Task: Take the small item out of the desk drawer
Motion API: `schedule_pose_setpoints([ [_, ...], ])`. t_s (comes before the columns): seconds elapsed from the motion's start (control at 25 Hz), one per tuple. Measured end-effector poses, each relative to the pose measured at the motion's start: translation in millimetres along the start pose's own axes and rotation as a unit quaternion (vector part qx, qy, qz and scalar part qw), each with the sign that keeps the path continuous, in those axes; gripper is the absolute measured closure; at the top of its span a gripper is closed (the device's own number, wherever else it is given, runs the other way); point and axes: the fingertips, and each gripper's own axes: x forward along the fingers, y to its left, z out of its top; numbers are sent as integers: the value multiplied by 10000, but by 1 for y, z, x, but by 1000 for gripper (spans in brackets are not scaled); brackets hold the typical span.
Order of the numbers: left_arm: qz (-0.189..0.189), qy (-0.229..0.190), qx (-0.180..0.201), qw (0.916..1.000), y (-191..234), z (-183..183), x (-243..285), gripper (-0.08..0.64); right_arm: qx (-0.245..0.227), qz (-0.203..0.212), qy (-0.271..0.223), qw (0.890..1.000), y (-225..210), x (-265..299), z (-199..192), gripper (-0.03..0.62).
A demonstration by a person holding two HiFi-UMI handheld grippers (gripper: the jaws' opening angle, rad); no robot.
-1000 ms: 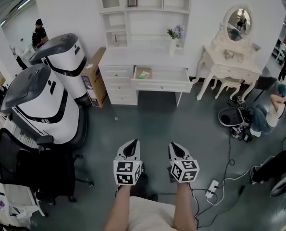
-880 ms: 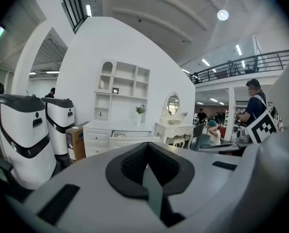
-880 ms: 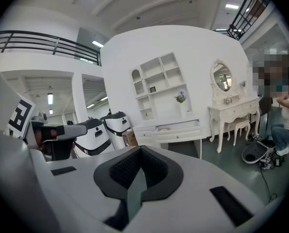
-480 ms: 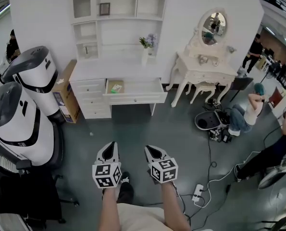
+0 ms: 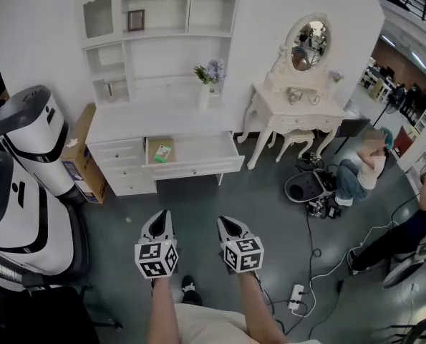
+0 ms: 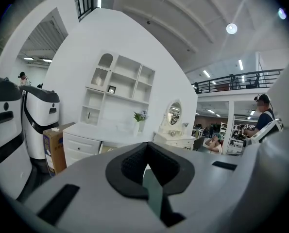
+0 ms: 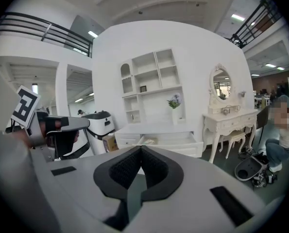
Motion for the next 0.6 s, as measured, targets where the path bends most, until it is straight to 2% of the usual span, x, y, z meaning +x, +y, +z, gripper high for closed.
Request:
schedule_pose_setpoints([
  [0.2, -152, 120, -139, 9997, 35, 5, 52, 545, 124, -101, 45, 9999, -8, 58, 14, 568],
  [0.4, -204, 395, -393, 9982, 76, -12, 85, 545, 383, -130, 243, 9989, 1, 109, 2, 568],
  [0.6, -219, 559, -469, 9971, 107, -22, 100, 545, 183, -54, 553, 9983, 13, 145, -2, 568],
])
